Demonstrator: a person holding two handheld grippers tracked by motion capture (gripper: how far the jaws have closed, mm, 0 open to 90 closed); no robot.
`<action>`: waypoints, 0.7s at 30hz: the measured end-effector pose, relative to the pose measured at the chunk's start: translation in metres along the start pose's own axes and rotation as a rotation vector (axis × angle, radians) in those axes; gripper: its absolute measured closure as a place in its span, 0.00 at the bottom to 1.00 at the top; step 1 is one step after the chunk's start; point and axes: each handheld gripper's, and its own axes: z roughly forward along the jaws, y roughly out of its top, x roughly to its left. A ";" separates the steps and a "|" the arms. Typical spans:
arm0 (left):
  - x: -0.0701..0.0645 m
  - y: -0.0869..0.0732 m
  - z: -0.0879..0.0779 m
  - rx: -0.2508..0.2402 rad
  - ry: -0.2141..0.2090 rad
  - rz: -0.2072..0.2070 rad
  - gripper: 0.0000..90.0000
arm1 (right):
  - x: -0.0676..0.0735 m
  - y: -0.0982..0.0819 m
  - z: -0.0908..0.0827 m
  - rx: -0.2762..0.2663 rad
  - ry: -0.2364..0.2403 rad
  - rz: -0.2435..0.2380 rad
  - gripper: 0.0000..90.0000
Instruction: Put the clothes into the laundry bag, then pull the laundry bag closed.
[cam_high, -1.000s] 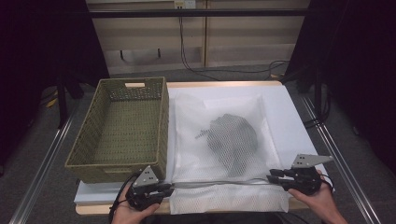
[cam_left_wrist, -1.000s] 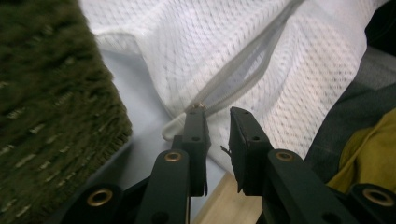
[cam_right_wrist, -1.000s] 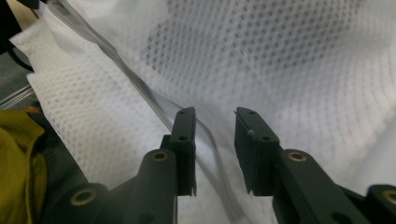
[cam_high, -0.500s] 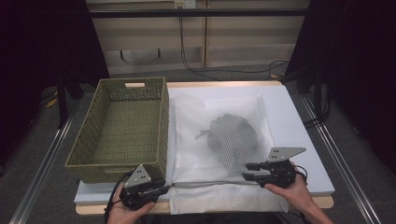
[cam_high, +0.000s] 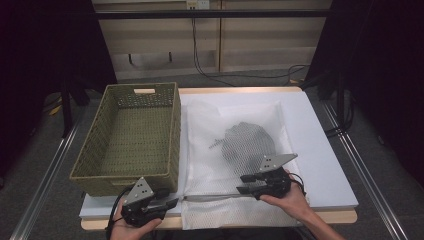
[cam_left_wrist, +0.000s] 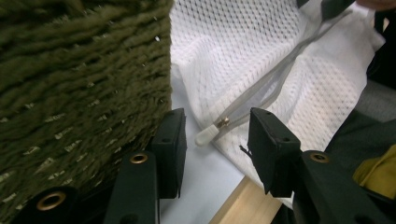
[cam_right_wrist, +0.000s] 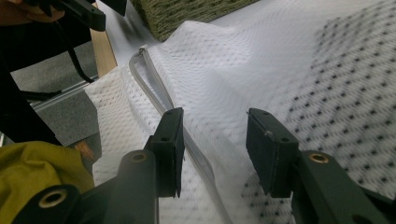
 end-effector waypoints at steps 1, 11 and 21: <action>0.000 0.000 0.000 0.001 0.006 -0.002 0.61 | 0.000 0.001 0.002 -0.001 0.009 -0.001 0.63; -0.002 0.000 -0.004 -0.010 0.021 0.010 0.49 | 0.003 0.013 0.025 0.019 0.043 -0.015 0.64; 0.000 0.000 -0.005 -0.023 0.020 0.007 0.47 | 0.007 0.029 0.048 0.027 0.080 -0.043 0.73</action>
